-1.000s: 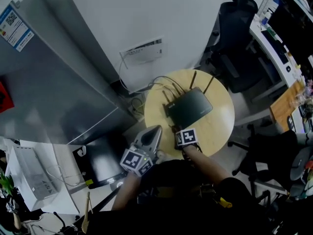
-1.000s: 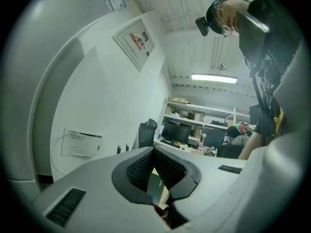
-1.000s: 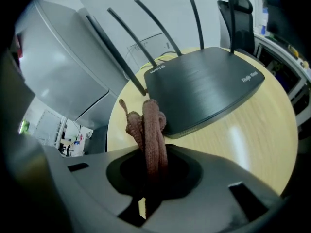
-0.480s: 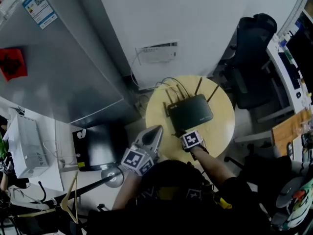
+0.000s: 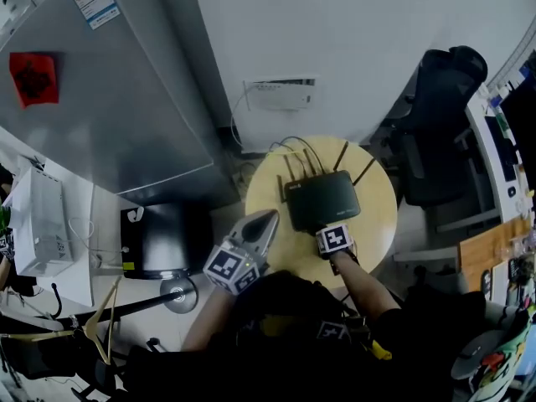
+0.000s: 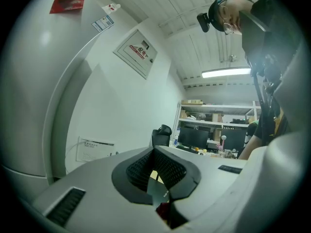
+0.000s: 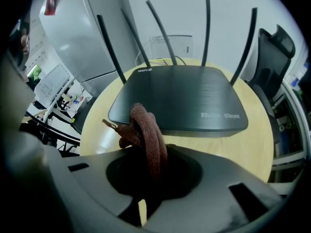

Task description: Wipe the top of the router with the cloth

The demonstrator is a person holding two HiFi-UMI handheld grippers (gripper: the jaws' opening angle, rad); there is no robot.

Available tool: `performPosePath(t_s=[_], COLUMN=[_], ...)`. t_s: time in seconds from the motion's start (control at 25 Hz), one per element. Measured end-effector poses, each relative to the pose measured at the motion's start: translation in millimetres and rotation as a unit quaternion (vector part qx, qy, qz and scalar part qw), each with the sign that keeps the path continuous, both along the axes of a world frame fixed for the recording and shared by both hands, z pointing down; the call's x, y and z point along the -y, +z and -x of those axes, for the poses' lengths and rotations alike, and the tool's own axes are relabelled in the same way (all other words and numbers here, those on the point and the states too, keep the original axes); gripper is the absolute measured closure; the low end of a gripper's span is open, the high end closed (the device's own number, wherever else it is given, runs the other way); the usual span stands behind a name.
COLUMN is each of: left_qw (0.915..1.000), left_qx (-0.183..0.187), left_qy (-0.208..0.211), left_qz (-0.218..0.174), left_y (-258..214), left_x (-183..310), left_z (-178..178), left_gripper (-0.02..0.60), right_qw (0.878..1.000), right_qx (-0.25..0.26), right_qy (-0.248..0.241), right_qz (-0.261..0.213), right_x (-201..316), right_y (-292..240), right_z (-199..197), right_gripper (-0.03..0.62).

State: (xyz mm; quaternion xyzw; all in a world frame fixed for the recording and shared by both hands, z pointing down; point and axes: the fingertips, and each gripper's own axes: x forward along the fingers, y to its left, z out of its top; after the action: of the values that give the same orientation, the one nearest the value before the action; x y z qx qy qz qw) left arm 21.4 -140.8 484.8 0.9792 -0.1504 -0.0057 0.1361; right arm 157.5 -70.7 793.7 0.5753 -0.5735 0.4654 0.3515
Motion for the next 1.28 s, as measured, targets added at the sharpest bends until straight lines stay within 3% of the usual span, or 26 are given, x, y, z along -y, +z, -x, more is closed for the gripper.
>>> performPosePath(t_s=[0.08,0.36,0.44,0.6,0.84,0.92,1.04,1.28], left_qw=[1.0000,0.9999,0.9999,0.9999,0.9999,0.9998,0.9998,0.9997], left_qx=[0.000,0.008,0.010,0.013,0.016,0.015,0.018,0.024], left_qy=[0.001,0.009,0.006,0.002,0.007,0.010,0.006,0.005], left_qz=[-0.003,-0.002,-0.001,0.001,-0.002,-0.007,-0.003,-0.008], left_y=[1,3,2,5,4,2,0,5], left_x=[0,0,2,6,0,-1,-1,0], left_z=[-3,-13,-13,-15,-27,-30,-31,-29], left_gripper=[0.591,0.591,0.591,0.590,0.590,0.590,0.591,0.590], right_qw=[0.999,0.999,0.998,0.999,0.999,0.998,0.998,0.999], right_qx=[-0.002,-0.025,-0.016,-0.030,-0.042,-0.055,-0.052,-0.049], right_qy=[0.025,0.041,0.048,0.022,0.002,-0.004,0.008,0.005], right_qz=[0.026,0.020,0.041,0.011,0.029,-0.004,0.020,0.022], right_x=[-13,-18,-28,-16,-30,-21,-34,-42], right_y=[4,2,5,2,4,1,4,14], right_z=[-14,-56,-58,-64,-84,-97,-113,-132], right_gripper=[0.533,0.534,0.533,0.534,0.533,0.533,0.533,0.533])
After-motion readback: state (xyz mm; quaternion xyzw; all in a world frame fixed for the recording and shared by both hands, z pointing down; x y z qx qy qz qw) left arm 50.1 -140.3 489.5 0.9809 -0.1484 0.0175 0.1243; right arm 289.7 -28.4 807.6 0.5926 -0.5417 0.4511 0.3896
